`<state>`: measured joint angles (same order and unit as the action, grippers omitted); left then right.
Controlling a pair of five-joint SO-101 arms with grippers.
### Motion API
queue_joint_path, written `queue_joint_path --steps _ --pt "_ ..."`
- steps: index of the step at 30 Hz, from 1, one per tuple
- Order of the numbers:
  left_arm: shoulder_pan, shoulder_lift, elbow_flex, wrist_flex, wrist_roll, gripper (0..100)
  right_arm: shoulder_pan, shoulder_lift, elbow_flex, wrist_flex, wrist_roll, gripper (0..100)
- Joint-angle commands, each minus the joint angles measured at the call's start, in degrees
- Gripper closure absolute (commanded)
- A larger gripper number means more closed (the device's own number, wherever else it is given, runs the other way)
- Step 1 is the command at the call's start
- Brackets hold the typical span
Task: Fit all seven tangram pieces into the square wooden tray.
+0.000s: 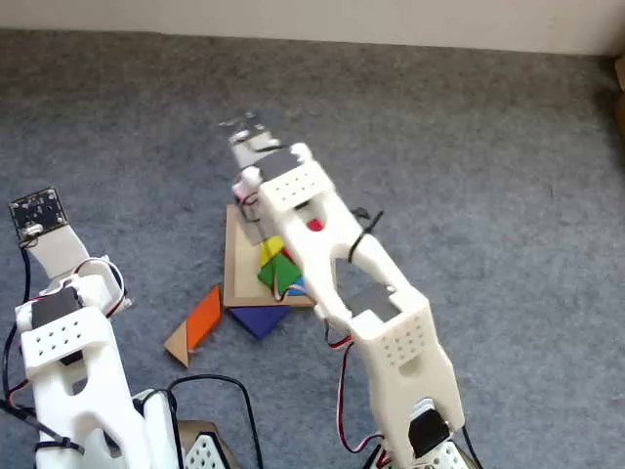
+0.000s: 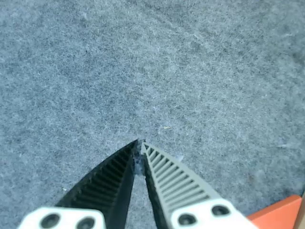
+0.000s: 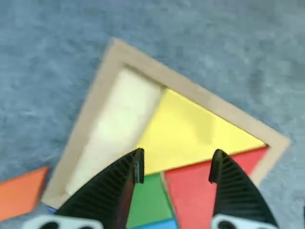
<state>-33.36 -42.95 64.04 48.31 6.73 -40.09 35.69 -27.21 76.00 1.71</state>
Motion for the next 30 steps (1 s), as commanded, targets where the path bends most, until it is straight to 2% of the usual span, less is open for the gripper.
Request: queue_joint_path --steps 1,5,7,13,17,22,30 --pt "-0.3 -1.3 -0.5 -0.9 0.2 99 -2.6 -1.5 0.1 -4.3 0.7 77.8" --pt "-0.3 -1.4 -0.5 -0.9 0.2 99 -2.8 3.6 0.3 -6.7 1.1 77.8" --pt "-0.3 -1.4 -0.5 -0.9 0.2 99 -2.2 3.9 0.3 -5.7 3.7 77.8" --pt "-0.3 -1.4 -0.5 -0.9 0.2 99 -2.7 -2.7 0.5 -1.1 4.4 78.1" --pt "-0.3 -1.4 -0.5 -0.9 0.2 99 -5.5 -6.5 1.1 -1.0 4.4 78.2" --pt "-0.3 -1.4 -0.5 -0.9 0.2 99 -9.2 -1.8 3.6 -2.5 4.6 78.2" --pt "-0.3 -1.5 -0.5 -0.9 0.2 99 -5.0 4.7 3.5 -2.8 4.7 78.2"
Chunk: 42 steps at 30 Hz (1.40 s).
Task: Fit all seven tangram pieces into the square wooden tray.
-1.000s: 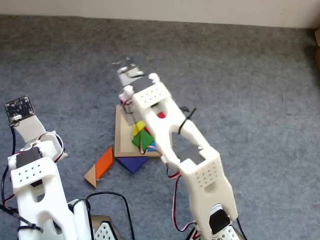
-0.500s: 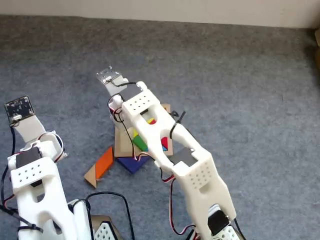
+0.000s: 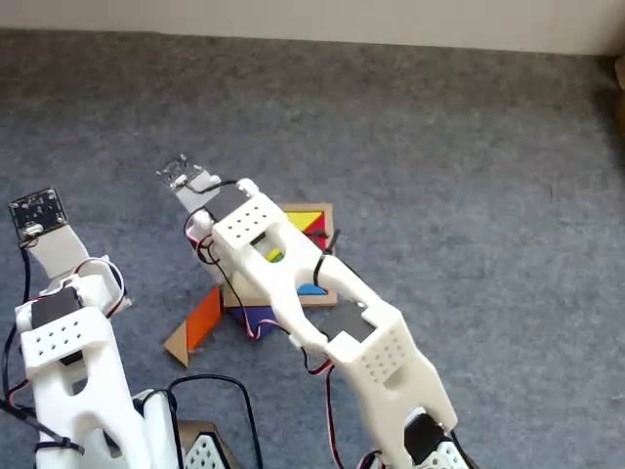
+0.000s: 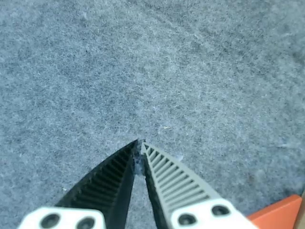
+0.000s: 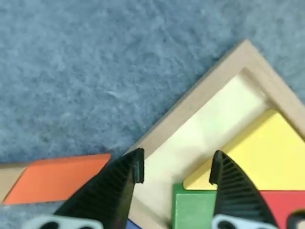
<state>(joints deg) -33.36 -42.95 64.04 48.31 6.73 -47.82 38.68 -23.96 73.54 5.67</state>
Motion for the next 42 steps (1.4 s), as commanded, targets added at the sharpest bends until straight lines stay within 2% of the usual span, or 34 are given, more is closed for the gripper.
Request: queue_joint_path --steps 1,8,12,19,30,37,42 --pt "-0.3 -1.5 -0.5 -0.9 0.2 99 3.6 1.7 0.4 -0.2 0.7 78.2" --pt "-0.3 -1.5 -0.5 -0.9 0.2 99 7.4 0.7 0.1 5.3 0.8 78.2" --pt "-0.3 -1.5 -0.5 -0.9 0.2 99 8.5 -4.0 0.7 5.8 3.3 78.2" --pt "1.3 -1.6 -0.9 -0.9 0.2 99 11.5 -15.1 3.8 8.1 3.5 78.2" --pt "16.0 -1.2 -14.1 -0.2 0.3 99 16.6 -41.5 24.3 9.0 3.5 78.2" --pt "28.1 -1.0 -25.1 10.5 0.3 99 23.7 -57.1 39.8 8.4 3.5 78.2" --pt "35.4 -1.0 -29.1 13.5 0.4 99 32.1 -66.6 52.9 1.5 3.3 78.2"
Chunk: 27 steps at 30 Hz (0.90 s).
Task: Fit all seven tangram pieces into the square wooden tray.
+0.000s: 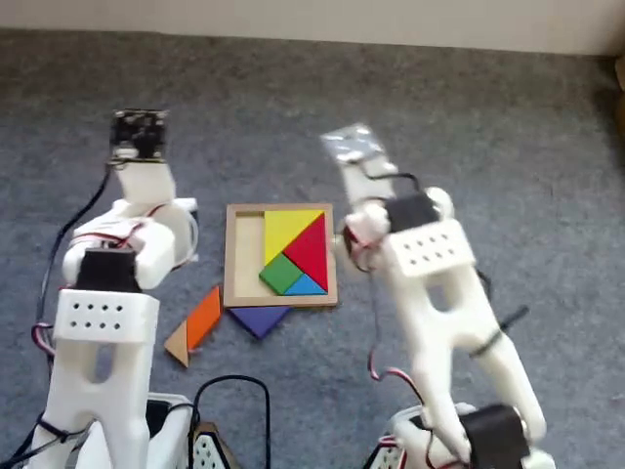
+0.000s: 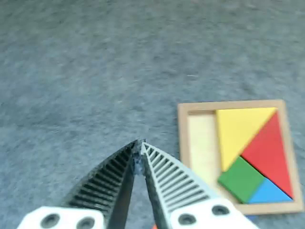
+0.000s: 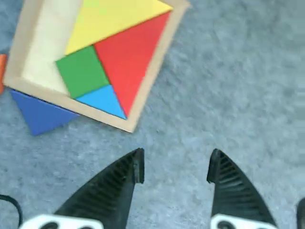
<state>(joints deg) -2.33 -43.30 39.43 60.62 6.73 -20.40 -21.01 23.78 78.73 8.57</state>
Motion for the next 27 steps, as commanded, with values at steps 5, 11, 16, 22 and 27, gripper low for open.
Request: queue_joint_path --steps 5,11,16,22,27 --pt "8.1 4.4 -6.7 1.5 0.7 94 10.8 -15.4 19.4 -10.3 0.6 78.2" --pt "8.3 21.6 -15.3 4.1 0.8 90 15.4 -22.5 34.2 -18.4 0.7 78.2" --pt "8.2 35.8 -25.8 9.2 5.4 81 17.5 -25.8 42.2 -23.2 0.7 78.2" --pt "9.5 52.2 -35.1 10.1 7.6 76 17.5 -27.0 47.3 -26.8 0.7 78.2" --pt "11.0 62.4 -41.7 10.1 7.6 76 17.5 -27.0 49.5 -29.8 0.7 78.2"
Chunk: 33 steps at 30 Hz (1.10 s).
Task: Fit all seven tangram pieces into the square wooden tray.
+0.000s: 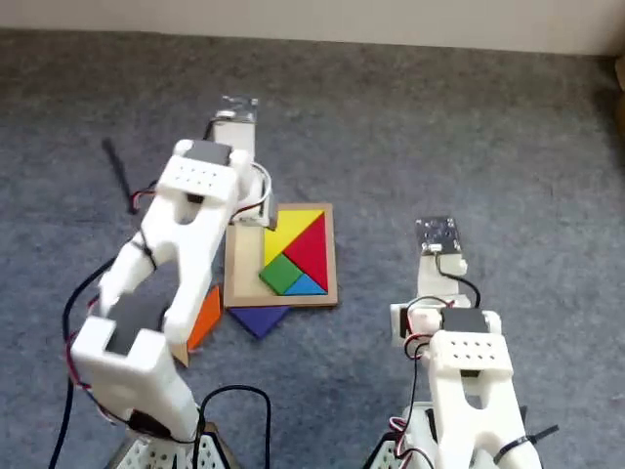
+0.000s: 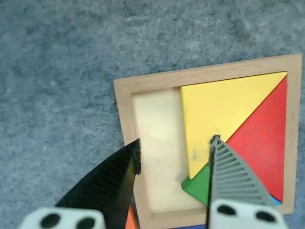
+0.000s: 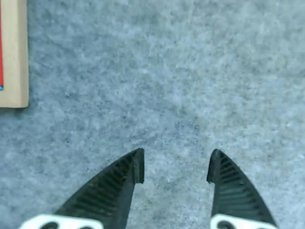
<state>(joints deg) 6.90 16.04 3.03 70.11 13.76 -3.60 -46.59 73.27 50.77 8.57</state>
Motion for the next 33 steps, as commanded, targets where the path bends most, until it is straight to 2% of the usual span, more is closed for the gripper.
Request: queue_joint_path --steps 1,14,25,33 --pt "2.3 4.5 -6.4 0.6 0.5 76 0.7 -1.5 0.0 -1.9 0.7 78.2" --pt "6.9 16.7 -15.9 0.6 4.3 76 0.7 -1.0 0.5 -1.9 0.7 78.2" --pt "7.6 17.6 -16.7 0.2 11.5 76 0.7 -1.5 7.0 -6.8 0.7 78.2" --pt "11.3 17.2 -16.5 0.6 11.7 77 0.7 -1.5 8.3 -8.0 0.7 78.2"
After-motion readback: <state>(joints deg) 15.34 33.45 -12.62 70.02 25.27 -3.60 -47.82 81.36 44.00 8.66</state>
